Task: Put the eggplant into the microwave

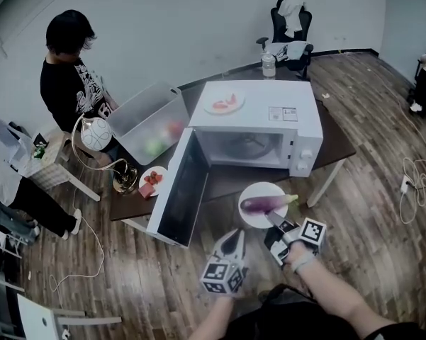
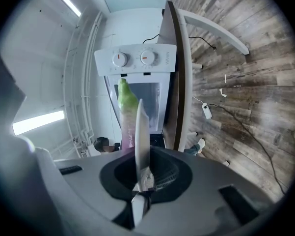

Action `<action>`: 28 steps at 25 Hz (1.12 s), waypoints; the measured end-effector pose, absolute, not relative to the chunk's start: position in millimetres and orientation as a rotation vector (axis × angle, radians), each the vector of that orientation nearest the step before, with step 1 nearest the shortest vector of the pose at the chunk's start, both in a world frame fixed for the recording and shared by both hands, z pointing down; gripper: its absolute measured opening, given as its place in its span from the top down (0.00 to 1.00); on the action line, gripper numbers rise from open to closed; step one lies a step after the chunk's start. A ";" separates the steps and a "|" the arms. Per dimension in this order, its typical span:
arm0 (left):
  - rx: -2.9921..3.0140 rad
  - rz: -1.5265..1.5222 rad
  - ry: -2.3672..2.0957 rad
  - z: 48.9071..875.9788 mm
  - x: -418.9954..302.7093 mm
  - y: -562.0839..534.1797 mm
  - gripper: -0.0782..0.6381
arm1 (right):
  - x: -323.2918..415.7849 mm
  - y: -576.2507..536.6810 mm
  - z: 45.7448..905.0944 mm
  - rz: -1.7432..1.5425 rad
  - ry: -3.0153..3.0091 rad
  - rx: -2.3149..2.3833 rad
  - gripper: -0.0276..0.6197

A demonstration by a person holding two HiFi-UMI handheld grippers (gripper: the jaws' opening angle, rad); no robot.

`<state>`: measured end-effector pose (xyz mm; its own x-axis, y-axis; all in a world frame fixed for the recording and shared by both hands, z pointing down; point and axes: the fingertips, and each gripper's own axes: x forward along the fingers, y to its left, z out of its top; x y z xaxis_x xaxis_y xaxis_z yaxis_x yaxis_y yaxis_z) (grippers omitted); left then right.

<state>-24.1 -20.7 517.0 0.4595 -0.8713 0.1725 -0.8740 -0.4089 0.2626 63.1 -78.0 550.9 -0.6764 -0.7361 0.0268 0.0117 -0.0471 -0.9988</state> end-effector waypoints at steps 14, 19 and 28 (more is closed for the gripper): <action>2.408 0.022 -1.515 512.2 -31.3 -62.0 0.89 | 50.6 -117.7 551.1 -1.797 1.716 -0.737 0.92; 2.421 0.021 -1.508 511.9 -35.9 -82.9 0.89 | 45.6 -136.1 553.4 -1.786 1.725 -0.756 0.92; 2.410 0.026 -1.507 515.7 -49.0 -116.3 0.89 | 38.1 -171.0 553.4 -1.784 1.703 -0.775 0.92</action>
